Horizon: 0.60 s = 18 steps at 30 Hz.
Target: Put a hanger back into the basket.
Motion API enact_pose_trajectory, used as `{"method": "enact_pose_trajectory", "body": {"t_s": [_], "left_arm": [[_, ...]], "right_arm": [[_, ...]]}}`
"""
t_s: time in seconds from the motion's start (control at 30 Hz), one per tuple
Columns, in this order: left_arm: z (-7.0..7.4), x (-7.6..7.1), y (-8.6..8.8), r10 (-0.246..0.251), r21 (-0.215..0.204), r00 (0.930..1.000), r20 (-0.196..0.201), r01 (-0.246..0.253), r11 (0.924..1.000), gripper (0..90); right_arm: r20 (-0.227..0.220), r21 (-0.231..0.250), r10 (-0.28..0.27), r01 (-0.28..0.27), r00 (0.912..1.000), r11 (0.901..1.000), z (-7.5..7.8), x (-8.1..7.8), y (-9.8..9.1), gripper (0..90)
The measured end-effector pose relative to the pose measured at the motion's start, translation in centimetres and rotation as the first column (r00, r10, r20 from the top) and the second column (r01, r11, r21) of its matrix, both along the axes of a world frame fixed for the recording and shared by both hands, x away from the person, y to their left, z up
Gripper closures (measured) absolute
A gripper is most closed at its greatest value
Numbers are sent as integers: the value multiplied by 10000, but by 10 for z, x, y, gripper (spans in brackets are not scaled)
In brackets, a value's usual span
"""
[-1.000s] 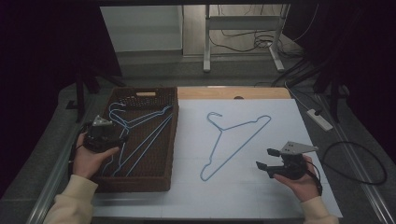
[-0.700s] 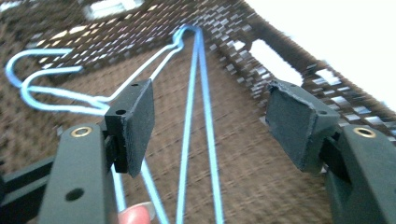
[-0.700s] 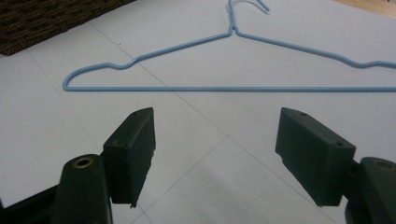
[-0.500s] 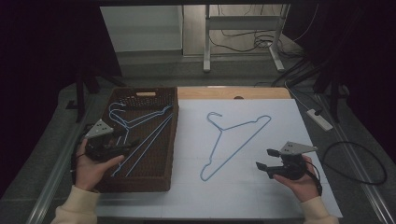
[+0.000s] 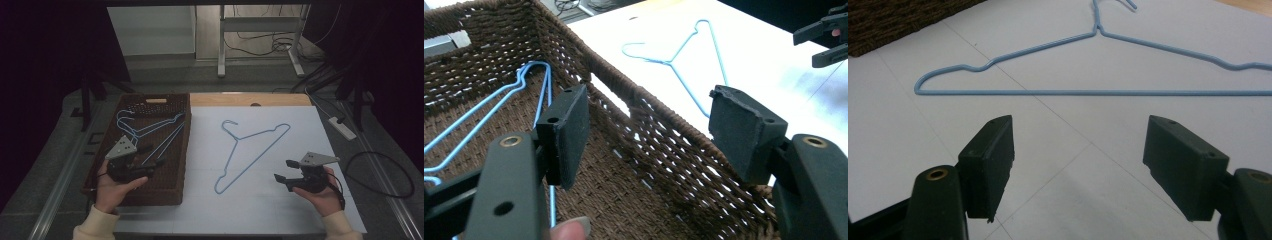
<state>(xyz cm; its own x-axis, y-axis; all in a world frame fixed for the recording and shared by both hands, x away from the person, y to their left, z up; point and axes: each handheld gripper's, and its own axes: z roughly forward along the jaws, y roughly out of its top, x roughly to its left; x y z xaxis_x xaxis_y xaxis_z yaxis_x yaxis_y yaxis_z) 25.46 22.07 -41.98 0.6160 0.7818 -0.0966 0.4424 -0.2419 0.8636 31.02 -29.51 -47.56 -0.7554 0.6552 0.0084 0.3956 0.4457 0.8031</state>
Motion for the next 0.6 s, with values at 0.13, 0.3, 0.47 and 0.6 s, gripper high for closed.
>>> {"method": "enact_pose_trajectory", "body": {"t_s": [0.13, 0.3, 0.47, 0.6], "left_arm": [[-3, -2, 0, 79, -4, 10000, 25, -79, 10000, 331], [-7, -3, 0, 182, -86, 9998, -5, -182, 9998, 331], [-7, -3, -1, 148, -41, 9999, 32, -148, 9999, 330], [-7, -5, 0, 108, -27, 9999, 64, -108, 9999, 328]], "right_arm": [[31, -8, 42, -42, 10000, 10000, 1, -1, 1, 293], [-13, -48, 85, -86, 10000, 10000, 0, 0, 3, 293], [-51, -78, 40, -40, 10000, 10000, -1, 0, 2, 293], [-123, -145, -33, 31, 9999, 9999, -2, 2, 5, 293]]}}
